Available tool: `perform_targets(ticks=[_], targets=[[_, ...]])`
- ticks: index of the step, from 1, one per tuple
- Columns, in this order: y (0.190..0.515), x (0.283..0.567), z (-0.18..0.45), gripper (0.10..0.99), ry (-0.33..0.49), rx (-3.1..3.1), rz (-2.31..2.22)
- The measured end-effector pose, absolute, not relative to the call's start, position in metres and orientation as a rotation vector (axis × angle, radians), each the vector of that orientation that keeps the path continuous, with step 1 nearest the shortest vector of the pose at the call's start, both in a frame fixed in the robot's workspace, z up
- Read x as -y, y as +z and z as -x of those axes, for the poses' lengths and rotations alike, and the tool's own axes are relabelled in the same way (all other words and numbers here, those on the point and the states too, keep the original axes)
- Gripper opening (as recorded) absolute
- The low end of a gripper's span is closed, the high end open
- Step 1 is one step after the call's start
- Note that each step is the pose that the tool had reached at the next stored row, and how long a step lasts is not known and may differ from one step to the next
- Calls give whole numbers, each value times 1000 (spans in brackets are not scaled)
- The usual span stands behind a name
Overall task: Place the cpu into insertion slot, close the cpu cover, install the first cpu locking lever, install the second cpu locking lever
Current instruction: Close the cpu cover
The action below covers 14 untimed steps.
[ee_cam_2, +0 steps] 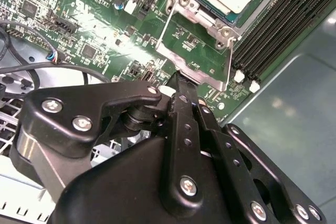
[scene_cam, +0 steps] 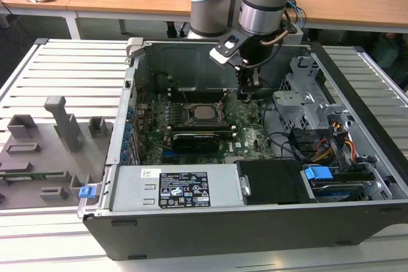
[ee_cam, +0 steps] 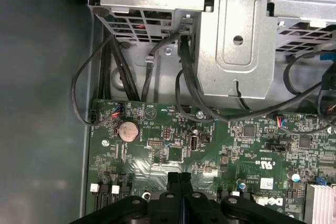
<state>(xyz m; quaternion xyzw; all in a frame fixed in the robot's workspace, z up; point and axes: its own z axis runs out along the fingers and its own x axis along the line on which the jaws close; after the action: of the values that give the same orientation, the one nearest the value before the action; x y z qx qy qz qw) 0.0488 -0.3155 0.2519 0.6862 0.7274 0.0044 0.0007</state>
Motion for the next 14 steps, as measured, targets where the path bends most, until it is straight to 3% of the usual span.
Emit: perform_targets(ticks=[14], targets=[[252,315,-37,106,14,-2284,-2155]])
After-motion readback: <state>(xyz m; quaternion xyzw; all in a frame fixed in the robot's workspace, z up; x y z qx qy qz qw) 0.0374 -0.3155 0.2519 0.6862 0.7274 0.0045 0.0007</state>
